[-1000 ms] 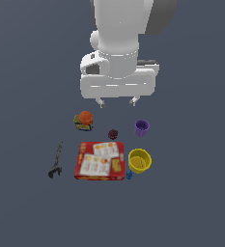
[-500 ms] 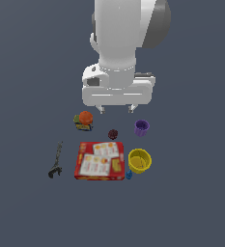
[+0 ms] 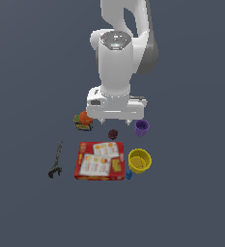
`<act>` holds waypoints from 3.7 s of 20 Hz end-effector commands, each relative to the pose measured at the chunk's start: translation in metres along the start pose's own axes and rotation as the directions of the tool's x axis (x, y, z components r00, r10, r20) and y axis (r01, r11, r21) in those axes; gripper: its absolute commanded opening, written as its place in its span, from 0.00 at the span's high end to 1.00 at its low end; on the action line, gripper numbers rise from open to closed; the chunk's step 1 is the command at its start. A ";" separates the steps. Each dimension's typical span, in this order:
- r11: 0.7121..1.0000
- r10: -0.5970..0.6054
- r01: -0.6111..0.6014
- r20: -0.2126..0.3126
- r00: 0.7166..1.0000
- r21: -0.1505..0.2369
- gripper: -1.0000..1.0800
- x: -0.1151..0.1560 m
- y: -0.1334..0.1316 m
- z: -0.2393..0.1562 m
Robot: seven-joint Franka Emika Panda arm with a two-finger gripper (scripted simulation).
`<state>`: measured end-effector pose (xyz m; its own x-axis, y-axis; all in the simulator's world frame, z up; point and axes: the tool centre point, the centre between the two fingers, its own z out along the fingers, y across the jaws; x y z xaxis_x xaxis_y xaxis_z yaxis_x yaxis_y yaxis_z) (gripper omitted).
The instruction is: Pick up a designated object from a clutter of objects.
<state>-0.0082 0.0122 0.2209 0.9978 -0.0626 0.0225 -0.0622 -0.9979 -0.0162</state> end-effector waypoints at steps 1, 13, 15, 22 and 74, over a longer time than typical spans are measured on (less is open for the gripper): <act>1.000 0.027 -0.027 0.004 1.000 -0.003 0.04 -0.009 0.002 0.025; 0.991 0.136 -0.135 0.016 0.991 -0.015 0.04 -0.059 0.011 0.116; 0.989 0.146 -0.146 0.017 0.989 -0.017 0.04 -0.065 0.012 0.125; 0.986 0.167 -0.166 0.019 0.986 -0.020 0.04 -0.078 0.014 0.140; 0.986 0.167 -0.167 0.019 0.986 -0.020 1.00 -0.083 -0.007 0.120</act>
<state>-0.0873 0.0234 0.0880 0.9736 -0.2283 -0.0007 -0.2283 -0.9736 0.0002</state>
